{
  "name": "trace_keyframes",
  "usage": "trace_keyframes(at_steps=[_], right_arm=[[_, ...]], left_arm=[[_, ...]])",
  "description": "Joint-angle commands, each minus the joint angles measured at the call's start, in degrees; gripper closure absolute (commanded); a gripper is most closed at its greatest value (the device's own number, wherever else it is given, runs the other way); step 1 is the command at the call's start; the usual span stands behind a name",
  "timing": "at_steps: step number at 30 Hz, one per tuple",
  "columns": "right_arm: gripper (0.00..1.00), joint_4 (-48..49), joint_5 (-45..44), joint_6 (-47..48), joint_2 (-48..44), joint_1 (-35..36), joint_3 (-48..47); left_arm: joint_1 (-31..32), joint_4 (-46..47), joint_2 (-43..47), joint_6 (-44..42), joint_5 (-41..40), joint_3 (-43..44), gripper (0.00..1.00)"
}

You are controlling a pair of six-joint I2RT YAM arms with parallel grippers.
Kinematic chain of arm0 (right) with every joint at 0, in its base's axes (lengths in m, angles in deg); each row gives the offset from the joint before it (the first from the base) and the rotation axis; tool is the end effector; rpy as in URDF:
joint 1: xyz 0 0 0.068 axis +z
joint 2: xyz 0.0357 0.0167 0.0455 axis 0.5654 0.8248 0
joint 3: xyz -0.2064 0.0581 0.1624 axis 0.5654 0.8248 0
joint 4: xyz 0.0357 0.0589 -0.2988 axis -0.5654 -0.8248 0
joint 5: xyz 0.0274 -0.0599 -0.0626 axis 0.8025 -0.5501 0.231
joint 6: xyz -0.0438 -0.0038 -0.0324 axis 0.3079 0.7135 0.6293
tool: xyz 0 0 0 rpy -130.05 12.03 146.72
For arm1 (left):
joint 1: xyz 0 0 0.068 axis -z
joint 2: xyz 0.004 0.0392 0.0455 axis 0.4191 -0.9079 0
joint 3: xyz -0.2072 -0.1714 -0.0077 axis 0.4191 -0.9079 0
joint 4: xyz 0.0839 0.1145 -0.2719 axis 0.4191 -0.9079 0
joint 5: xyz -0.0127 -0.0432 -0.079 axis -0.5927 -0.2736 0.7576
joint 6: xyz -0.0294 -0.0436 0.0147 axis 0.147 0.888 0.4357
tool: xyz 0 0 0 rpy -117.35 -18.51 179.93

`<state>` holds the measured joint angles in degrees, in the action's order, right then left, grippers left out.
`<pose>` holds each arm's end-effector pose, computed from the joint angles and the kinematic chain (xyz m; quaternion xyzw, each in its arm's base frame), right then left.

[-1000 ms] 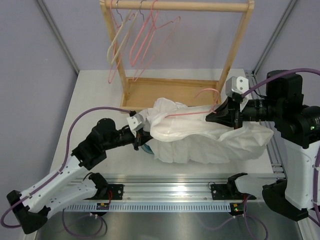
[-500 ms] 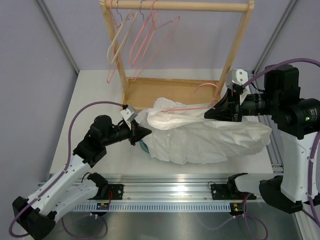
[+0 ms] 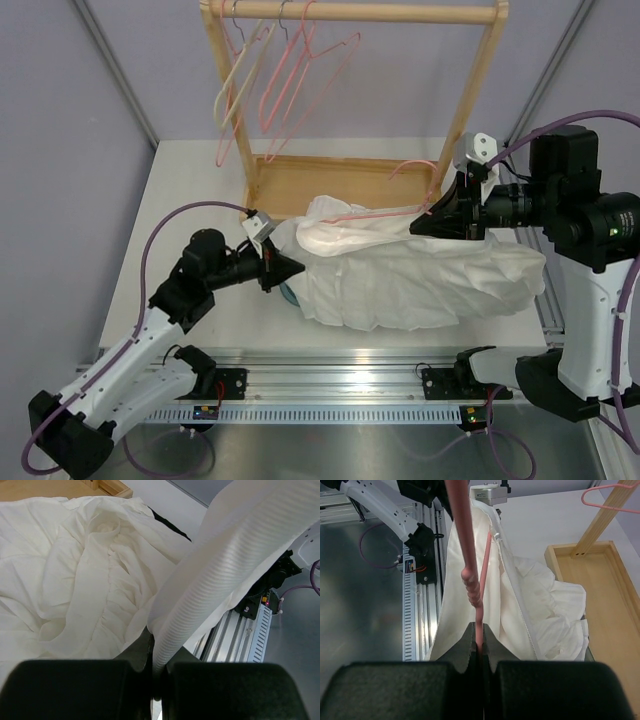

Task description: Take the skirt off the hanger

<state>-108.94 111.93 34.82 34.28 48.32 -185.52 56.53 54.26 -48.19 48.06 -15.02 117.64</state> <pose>0.1533 0.0713 0.5708 -0.5409 0.5821 0.3696 0.4817 0.1937 -0.1433 0.2949 0.3045 0.7207 -0.4243 0.4559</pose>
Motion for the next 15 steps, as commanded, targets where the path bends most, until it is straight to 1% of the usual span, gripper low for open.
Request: trace_keyframes(at_steps=[1, 2, 3, 4, 5, 6, 7, 8, 11, 12, 15], right_arm=[[1.0, 5.7, 7.8, -1.5, -2.1, -2.0, -5.0], [1.0, 5.4, 7.6, -0.8, -2.0, -2.1, -3.9], [1.0, 5.3, 6.9, -0.1, -2.1, -2.1, -2.8], [1.0, 5.1, 6.3, 0.4, -2.1, -2.0, -1.8], [1.0, 4.1, 5.9, 2.4, -2.2, -2.1, 0.4], [1.0, 3.5, 4.5, 4.5, -2.4, -2.0, 1.6], [1.0, 3.4, 3.7, 5.1, -2.8, -2.0, 2.7], [1.0, 3.7, 2.6, 5.8, -3.2, -2.0, 5.3], [1.0, 5.6, -1.6, 6.9, -5.3, -2.0, 9.4], [1.0, 5.9, -3.2, 7.4, -5.8, -1.9, 10.2], [1.0, 7.3, -6.9, 8.4, -7.1, -1.4, 13.0]], left_arm=[[-2.8, -12.0, 0.4, -0.1, -4.8, -5.9, 1.0], [-2.7, -11.6, 2.2, 0.3, -4.2, -6.0, 1.0], [-2.7, -10.5, 3.3, 0.6, -4.2, -5.8, 0.98], [-2.7, -9.7, 4.6, 1.1, -4.1, -5.3, 0.89], [-2.7, -8.9, 7.4, 1.6, -3.7, -3.8, 0.67], [-2.7, -7.6, 8.8, 1.8, -3.6, -2.6, 0.54], [-2.7, -7.1, 9.8, 2.0, -3.4, -1.3, 0.43], [-2.8, -6.7, 10.6, 2.0, -2.0, 1.9, 0.3], [-2.7, -6.8, 11.9, 2.3, 0.5, 7.3, 0.21], [-2.7, -7.8, 11.8, 2.7, 0.6, 10.8, 0.2], [-2.7, -8.7, 11.6, 5.9, -1.5, 15.8, 0.19]])
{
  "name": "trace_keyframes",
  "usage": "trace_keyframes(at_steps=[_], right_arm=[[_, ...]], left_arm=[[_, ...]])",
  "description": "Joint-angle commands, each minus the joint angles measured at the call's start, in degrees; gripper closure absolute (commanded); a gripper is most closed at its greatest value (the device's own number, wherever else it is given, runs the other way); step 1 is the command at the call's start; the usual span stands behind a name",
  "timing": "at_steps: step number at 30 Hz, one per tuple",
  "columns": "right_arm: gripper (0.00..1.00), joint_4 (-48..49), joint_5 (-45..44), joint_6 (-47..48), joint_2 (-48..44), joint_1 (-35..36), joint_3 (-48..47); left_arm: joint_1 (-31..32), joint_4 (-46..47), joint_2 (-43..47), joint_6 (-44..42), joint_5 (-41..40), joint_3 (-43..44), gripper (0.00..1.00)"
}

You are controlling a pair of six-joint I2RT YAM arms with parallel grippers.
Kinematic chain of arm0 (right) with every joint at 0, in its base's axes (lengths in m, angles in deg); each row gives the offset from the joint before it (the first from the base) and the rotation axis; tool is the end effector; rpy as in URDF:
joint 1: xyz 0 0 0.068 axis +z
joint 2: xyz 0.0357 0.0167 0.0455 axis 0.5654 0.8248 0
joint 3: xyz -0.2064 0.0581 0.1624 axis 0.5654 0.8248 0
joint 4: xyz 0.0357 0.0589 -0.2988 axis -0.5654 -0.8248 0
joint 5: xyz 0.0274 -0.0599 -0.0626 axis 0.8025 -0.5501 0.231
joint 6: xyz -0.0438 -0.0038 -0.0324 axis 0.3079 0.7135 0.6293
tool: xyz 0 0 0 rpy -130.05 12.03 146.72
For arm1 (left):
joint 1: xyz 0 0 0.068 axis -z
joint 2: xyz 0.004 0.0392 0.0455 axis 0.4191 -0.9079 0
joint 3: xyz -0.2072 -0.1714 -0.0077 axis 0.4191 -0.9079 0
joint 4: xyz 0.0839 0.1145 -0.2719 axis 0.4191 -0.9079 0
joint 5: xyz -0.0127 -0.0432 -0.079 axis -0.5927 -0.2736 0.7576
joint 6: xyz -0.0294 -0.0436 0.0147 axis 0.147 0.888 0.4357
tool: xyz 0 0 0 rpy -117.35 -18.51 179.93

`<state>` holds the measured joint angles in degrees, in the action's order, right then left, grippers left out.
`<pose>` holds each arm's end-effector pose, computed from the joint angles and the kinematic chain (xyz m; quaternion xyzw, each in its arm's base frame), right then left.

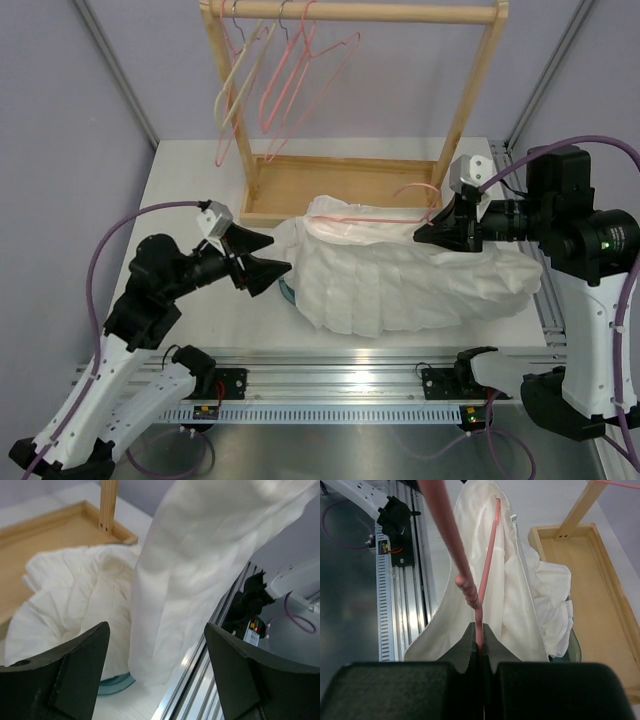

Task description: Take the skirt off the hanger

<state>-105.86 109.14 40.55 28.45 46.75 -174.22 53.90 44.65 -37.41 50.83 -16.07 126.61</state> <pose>0.1537 0.0659 0.5425 -0.5536 0.5879 0.3275 0.4907 0.1540 -0.1080 0.3758 0.2768 0.6806 -0.4285 0.5259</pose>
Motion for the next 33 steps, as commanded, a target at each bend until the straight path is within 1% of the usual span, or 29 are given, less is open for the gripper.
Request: trace_keyframes(at_steps=[1, 5, 7, 8, 9, 10, 11, 12, 13, 15, 16, 19, 21, 23, 26, 28, 30, 33], right_arm=[[1.0, 4.9, -5.4, 2.5, -2.2, 0.9, 2.6], [1.0, 9.6, -11.3, 2.2, -4.4, 4.1, 7.4], [1.0, 10.7, -13.5, 1.9, -4.9, 5.1, 8.1], [1.0, 11.2, -14.8, 1.9, -5.0, 5.9, 8.8], [1.0, 11.6, -15.4, 1.8, -5.5, 6.3, 9.1], [1.0, 12.5, -16.0, 1.7, -5.6, 6.7, 9.8], [1.0, 12.9, -16.7, 1.6, -5.7, 7.3, 10.0], [1.0, 12.9, -17.0, 1.5, -5.7, 7.5, 10.1], [1.0, 13.2, -17.2, 1.4, -5.7, 7.8, 10.1], [1.0, 13.5, -17.8, 1.1, -5.6, 8.5, 10.3], [1.0, 13.7, -18.0, 1.0, -5.7, 8.7, 10.6], [1.0, 13.8, -18.3, 0.8, -5.7, 9.4, 10.9], [1.0, 14.0, -18.4, 0.8, -5.8, 9.6, 11.0], [1.0, 13.9, -18.4, 0.9, -6.0, 9.8, 11.3], [1.0, 14.0, -18.4, 1.1, -6.4, 9.9, 11.9], [1.0, 13.8, -18.2, 1.3, -6.8, 10.0, 12.2], [1.0, 13.9, -17.5, 1.4, -7.2, 10.2, 12.3], [1.0, 13.6, -17.1, 1.4, -7.8, 10.5, 12.4]], left_arm=[[-0.1, 0.6, 0.4, 4.4, -1.9, 8.0, 0.19], [0.1, -1.7, -2.4, 13.0, -7.6, 12.5, 0.22], [1.7, -3.2, -4.4, 14.7, -9.5, 13.8, 0.23], [2.8, -3.6, -4.8, 15.4, -12.9, 14.1, 0.23], [4.1, -4.5, -5.2, 15.4, -15.1, 14.4, 0.23], [6.7, -4.5, -5.6, 15.4, -17.3, 14.7, 0.23], [8.0, -4.7, -6.6, 15.6, -21.0, 15.0, 0.24], [9.3, -5.0, -7.4, 15.8, -22.7, 15.5, 0.25], [11.7, -5.5, -8.5, 15.9, -24.2, 16.1, 0.3], [14.3, -6.9, -12.0, 15.6, -28.3, 18.7, 0.31], [16.8, -7.0, -13.2, 15.3, -29.5, 19.5, 0.31], [19.5, -7.7, -16.8, 14.7, -34.4, 22.4, 0.34], [19.7, -8.1, -18.7, 14.0, -35.9, 23.9, 0.39], [19.7, -8.6, -19.7, 13.4, -37.3, 24.7, 0.41], [19.7, -9.7, -21.2, 12.9, -39.5, 25.7, 0.48], [19.7, -10.2, -22.4, 12.3, -40.6, 26.1, 0.55], [19.7, -11.0, -23.2, 11.8, -41.5, 26.5, 0.66], [19.7, -10.4, -24.1, 11.4, -41.4, 26.2, 0.76]])
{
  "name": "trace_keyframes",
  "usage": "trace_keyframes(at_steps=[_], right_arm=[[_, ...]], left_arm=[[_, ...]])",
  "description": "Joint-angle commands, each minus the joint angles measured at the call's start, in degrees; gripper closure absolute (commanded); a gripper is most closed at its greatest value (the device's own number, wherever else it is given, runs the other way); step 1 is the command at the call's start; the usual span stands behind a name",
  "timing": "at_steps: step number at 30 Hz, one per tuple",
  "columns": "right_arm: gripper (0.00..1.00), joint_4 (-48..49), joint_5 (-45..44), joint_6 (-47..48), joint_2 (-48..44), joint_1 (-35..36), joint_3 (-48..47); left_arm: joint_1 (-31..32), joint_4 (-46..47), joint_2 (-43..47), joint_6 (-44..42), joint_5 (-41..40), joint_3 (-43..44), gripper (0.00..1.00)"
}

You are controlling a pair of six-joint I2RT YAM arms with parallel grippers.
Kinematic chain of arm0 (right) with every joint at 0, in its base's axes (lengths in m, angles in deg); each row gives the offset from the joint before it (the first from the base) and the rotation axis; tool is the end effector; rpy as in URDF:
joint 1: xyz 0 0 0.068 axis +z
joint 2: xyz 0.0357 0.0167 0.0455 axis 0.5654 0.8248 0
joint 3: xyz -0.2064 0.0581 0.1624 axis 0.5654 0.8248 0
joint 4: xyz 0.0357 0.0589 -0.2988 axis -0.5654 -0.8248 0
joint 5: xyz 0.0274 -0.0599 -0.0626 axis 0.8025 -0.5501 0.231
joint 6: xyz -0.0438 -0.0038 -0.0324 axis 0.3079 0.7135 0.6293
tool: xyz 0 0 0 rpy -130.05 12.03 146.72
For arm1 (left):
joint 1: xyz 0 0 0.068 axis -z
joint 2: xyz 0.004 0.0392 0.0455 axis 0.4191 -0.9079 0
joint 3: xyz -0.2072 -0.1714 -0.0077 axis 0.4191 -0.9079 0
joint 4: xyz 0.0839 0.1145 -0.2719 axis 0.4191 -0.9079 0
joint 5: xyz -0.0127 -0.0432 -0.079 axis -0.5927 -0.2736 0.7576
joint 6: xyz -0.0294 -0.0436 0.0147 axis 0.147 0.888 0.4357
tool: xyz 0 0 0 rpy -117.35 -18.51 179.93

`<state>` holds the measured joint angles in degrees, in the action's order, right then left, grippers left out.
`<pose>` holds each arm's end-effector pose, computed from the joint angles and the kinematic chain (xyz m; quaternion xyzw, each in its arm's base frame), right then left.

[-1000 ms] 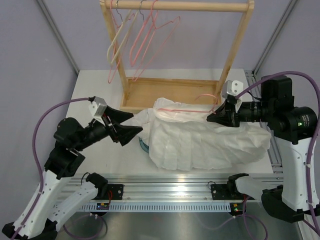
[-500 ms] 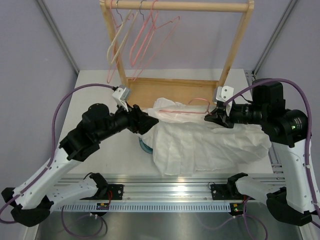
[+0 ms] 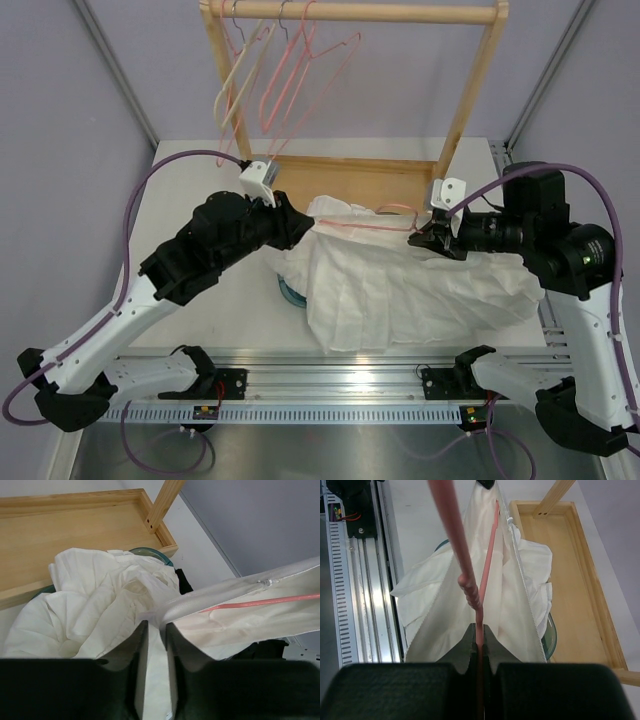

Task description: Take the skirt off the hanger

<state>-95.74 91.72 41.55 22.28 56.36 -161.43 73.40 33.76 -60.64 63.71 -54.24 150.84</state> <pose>0.1546 0.0887 0.5088 -0.5862 0.6000 0.2278 0.4945 0.1774 -0.1954 0.4323 0.1168 0.7858 -0.3382 0.5045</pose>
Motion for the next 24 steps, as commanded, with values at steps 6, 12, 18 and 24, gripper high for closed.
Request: trace_keyframes(at_steps=[6, 12, 18, 24], right_arm=[[1.0, 3.4, -1.2, 0.8, -2.8, 0.8, 0.2], [1.0, 0.6, 0.0, 3.5, -4.4, 0.8, -1.2], [1.0, -0.7, -0.2, 4.3, -5.5, 0.8, -2.4], [1.0, 1.7, -1.9, 1.9, -5.9, 0.8, -1.9]], left_arm=[[0.2, -0.2, -1.4, -3.1, -2.8, 1.1, 1.0], [0.1, -7.6, -1.3, -9.6, -14.8, -0.4, 1.0], [-2.6, -14.0, -0.4, -14.2, -21.8, -4.7, 1.0], [-3.2, -20.1, 1.2, -16.1, -24.1, -6.7, 1.0]])
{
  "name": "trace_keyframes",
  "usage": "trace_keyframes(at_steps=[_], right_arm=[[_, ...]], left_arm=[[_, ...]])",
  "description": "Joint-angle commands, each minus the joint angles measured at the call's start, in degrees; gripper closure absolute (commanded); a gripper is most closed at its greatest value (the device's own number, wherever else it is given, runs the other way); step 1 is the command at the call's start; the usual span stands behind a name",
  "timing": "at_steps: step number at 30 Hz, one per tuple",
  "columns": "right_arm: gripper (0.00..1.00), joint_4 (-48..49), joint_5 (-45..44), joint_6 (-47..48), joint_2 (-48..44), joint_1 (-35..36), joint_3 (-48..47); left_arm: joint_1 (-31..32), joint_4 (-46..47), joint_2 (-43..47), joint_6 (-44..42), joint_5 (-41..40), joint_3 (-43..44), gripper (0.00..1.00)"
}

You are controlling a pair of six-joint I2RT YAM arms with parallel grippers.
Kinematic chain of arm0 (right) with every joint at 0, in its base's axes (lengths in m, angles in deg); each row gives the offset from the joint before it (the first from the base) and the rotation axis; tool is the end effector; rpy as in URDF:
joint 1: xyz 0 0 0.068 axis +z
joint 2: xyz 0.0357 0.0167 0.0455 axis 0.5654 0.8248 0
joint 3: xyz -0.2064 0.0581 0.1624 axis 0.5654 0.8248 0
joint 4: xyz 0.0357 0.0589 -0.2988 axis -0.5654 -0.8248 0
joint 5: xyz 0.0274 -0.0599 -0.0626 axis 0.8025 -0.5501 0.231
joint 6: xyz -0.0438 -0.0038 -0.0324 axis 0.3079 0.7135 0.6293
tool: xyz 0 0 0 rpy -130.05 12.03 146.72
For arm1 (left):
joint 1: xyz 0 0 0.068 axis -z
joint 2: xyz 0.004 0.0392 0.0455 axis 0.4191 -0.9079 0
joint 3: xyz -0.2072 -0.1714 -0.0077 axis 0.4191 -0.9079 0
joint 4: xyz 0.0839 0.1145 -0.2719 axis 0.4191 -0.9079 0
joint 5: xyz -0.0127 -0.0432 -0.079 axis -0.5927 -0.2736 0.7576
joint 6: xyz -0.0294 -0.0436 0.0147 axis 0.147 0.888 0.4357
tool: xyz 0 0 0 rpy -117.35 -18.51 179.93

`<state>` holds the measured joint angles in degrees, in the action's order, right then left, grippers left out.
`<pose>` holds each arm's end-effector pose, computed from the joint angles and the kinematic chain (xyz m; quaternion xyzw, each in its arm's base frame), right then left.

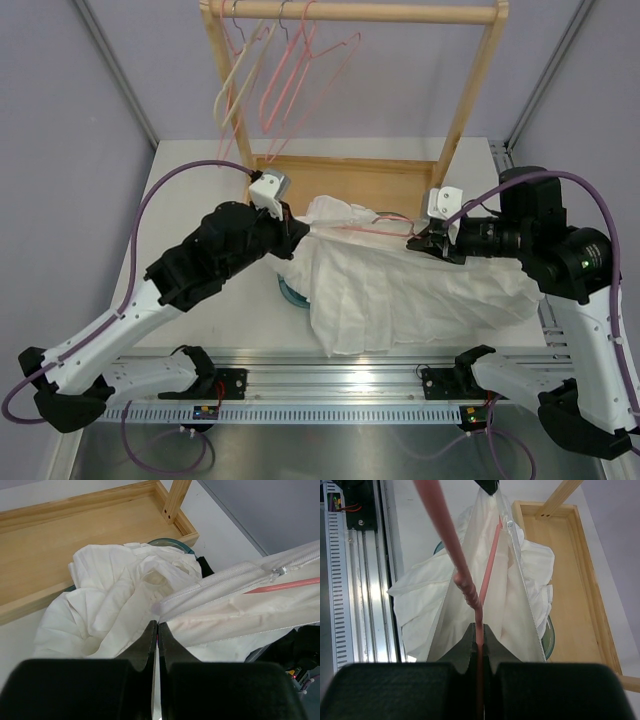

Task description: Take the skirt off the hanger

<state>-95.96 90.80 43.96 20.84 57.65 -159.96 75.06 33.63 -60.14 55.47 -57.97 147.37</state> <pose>0.1477 0.0896 0.5049 -0.6037 0.5860 0.2169 0.4951 0.1749 -0.2006 0.4113 0.1708 0.7913 -0.2733 0.5196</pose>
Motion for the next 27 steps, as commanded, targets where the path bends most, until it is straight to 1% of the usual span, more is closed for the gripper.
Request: trace_keyframes(at_steps=[1, 3, 4, 7, 9, 12, 14, 15, 17, 18, 20, 21, 22, 25, 27], right_arm=[[1.0, 1.6, -0.1, -0.5, -4.3, -0.5, -3.6], [1.0, -0.8, 2.2, 0.7, -3.5, -0.5, -4.5], [1.0, -1.6, 4.8, 1.1, -3.3, -0.5, -4.7], [1.0, -2.7, 8.2, 1.5, -2.7, -0.5, -5.0], [1.0, -2.0, 7.9, 1.2, -3.1, -0.5, -5.7], [1.0, -0.8, 7.9, 0.1, -3.6, -0.5, -6.7], [1.0, -0.7, 8.5, -0.2, -3.2, -0.5, -6.1], [1.0, -0.9, 8.7, 0.0, -2.8, -0.4, -4.9], [1.0, 0.0, 10.3, -0.3, -2.3, -0.5, -2.7], [1.0, 1.0, 11.1, -0.9, -2.4, -0.5, -0.2], [1.0, 3.1, 12.8, -2.7, -3.3, -0.5, 1.7], [1.0, 4.7, 13.3, -3.1, -3.4, -0.5, 2.6], [1.0, 5.3, 14.4, -3.7, -3.4, -0.5, 2.9], [1.0, 5.7, 15.4, -3.8, -2.7, -0.5, 3.6], [1.0, 5.5, 14.3, -3.2, -2.4, -0.5, 5.3]], left_arm=[[-5.0, -21.5, 0.9, -8.2, -21.3, -3.8, 1.0], [-5.5, -22.4, 1.1, -8.6, -22.1, -4.1, 1.0], [-5.7, -22.7, 1.2, -8.7, -22.7, -4.2, 1.0], [-6.4, -23.7, 0.2, -9.8, -23.6, -3.8, 1.0], [-7.0, -24.3, -1.5, -11.1, -24.9, -3.8, 1.0], [-7.2, -23.6, -1.3, -11.3, -22.7, -3.8, 1.0], [-7.2, -21.2, -0.2, -11.2, -14.2, -3.1, 1.0], [-7.2, -17.8, 1.7, -11.2, -5.6, -3.1, 1.0], [-7.1, -15.2, 3.2, -9.9, 1.2, -2.4, 1.0], [-7.2, -14.7, 3.7, -8.8, 6.5, -0.6, 1.0], [-7.2, -13.4, 3.9, -8.0, 11.1, 0.8, 1.0], [-7.2, -12.3, 4.1, -8.1, 15.2, 1.2, 1.0], [-7.1, -11.8, 4.8, -8.2, 16.7, 1.1, 1.0], [-7.2, -9.4, 6.7, -8.5, 22.8, 0.0, 1.0], [-7.2, -6.3, 8.0, -6.9, 26.7, -0.1, 1.0]])
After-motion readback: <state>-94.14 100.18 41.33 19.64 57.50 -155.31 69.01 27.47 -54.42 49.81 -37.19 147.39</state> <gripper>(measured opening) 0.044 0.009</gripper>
